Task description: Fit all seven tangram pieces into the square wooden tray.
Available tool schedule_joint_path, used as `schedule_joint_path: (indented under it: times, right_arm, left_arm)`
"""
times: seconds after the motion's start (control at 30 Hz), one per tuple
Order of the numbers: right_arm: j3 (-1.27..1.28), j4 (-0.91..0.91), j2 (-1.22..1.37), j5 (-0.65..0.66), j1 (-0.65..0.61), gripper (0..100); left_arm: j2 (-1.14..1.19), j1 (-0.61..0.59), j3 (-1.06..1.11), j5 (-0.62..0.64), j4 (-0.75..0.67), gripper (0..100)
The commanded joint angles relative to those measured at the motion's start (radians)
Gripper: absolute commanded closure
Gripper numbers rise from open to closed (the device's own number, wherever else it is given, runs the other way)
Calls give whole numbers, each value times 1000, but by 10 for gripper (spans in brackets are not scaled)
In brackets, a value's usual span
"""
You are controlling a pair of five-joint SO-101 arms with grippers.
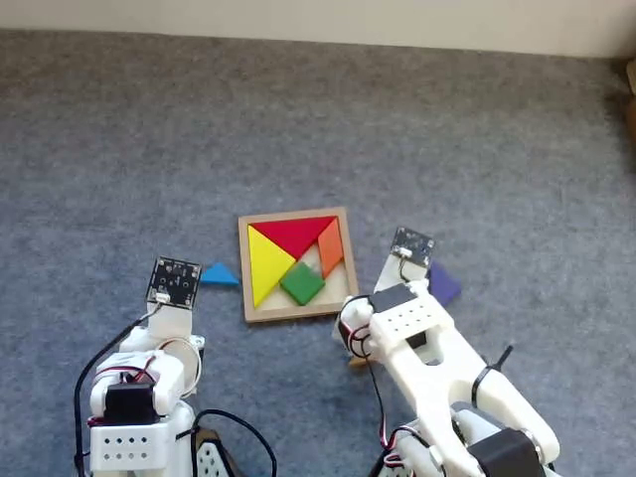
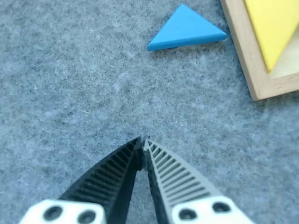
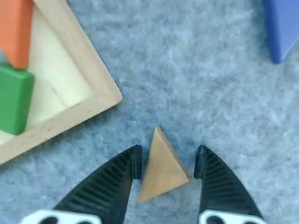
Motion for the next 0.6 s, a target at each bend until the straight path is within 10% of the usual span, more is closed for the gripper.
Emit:
schedule_joint_path:
  times: [0.0, 0.57]
  right_arm:
    - [-1, -12, 93, -9, -13, 814]
    - [-74, 136, 39, -9, -47, 814]
  left_arm:
    - [-41, -10, 21, 9, 3, 964]
    - [-41, -10, 21, 9, 3, 964]
